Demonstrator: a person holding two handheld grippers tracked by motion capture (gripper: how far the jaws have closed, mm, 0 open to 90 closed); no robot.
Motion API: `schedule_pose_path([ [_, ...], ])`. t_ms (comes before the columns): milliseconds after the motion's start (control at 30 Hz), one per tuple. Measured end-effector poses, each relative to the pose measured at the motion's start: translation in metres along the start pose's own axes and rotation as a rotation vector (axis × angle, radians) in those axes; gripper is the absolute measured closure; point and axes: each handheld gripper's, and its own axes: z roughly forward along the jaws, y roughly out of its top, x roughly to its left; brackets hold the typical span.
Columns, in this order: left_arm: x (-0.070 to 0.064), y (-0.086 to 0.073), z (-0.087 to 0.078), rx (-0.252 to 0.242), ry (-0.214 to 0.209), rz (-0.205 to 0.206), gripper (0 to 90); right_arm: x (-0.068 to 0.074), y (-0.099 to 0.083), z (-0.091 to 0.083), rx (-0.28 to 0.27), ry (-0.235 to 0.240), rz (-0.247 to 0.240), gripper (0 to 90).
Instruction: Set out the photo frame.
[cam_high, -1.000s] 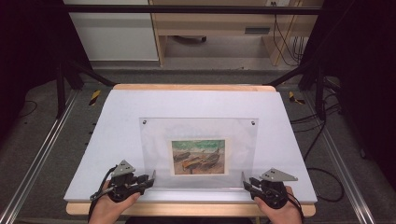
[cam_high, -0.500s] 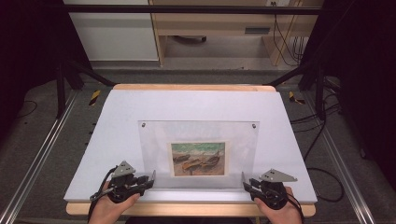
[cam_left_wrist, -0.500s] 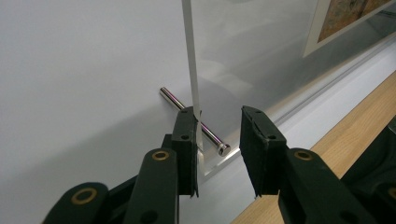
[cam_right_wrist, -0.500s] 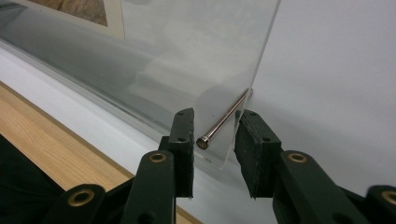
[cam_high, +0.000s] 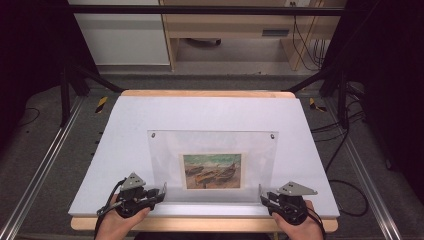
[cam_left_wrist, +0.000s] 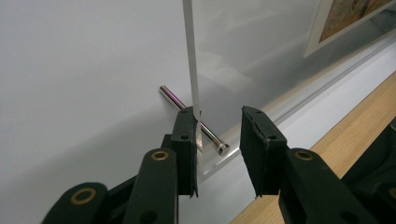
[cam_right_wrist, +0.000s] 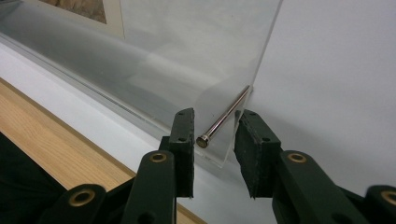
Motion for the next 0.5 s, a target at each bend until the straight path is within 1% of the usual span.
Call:
schedule_pose_path([
  [67, -0.0002, -0.0001, 0.0001, 0.002, 0.000, 0.002, 66.1, 0.0005, -0.0001, -0.0001, 0.004, 0.000, 0.007, 68.6],
  [433, -0.0018, -0.0008, 0.0012, 0.023, 0.002, 0.017, 66.1, 0.0008, -0.0017, 0.0003, 0.020, -0.002, -0.008, 68.7],
  [500, -0.0019, -0.0011, 0.0015, 0.026, 0.003, 0.019, 66.1, 0.0012, -0.0022, 0.0005, 0.023, 0.002, -0.001, 68.6],
])
